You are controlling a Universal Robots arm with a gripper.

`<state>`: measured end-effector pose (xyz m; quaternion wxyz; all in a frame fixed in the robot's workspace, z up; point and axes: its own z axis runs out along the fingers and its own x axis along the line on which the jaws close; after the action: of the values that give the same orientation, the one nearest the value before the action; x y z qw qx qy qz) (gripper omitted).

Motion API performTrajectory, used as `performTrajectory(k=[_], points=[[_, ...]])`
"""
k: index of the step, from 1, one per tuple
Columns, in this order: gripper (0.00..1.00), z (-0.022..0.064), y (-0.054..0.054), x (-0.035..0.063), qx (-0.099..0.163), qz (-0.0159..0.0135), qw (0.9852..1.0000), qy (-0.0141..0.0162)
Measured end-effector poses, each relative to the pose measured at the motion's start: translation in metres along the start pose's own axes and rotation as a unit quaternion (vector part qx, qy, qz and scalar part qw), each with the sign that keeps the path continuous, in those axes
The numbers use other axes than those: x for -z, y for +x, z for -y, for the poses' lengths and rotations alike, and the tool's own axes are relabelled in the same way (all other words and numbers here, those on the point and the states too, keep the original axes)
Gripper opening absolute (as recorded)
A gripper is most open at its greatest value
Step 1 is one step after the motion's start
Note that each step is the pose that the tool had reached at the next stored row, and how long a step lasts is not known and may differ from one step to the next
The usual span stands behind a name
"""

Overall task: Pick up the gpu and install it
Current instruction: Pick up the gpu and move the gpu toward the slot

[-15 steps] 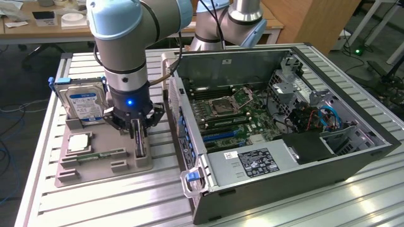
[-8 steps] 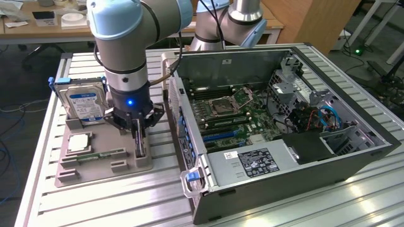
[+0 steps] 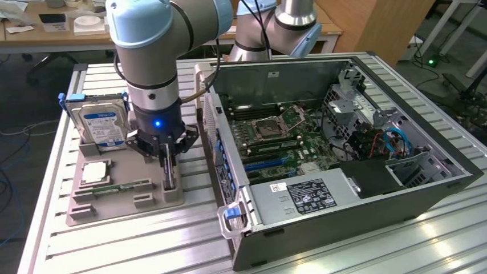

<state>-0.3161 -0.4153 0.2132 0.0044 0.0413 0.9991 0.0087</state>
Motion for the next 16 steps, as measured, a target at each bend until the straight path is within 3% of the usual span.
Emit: performTrajectory(k=[16], points=[[0.28,0.0000,0.0000,0.0000,0.000,0.0000,1.0000,0.0000]])
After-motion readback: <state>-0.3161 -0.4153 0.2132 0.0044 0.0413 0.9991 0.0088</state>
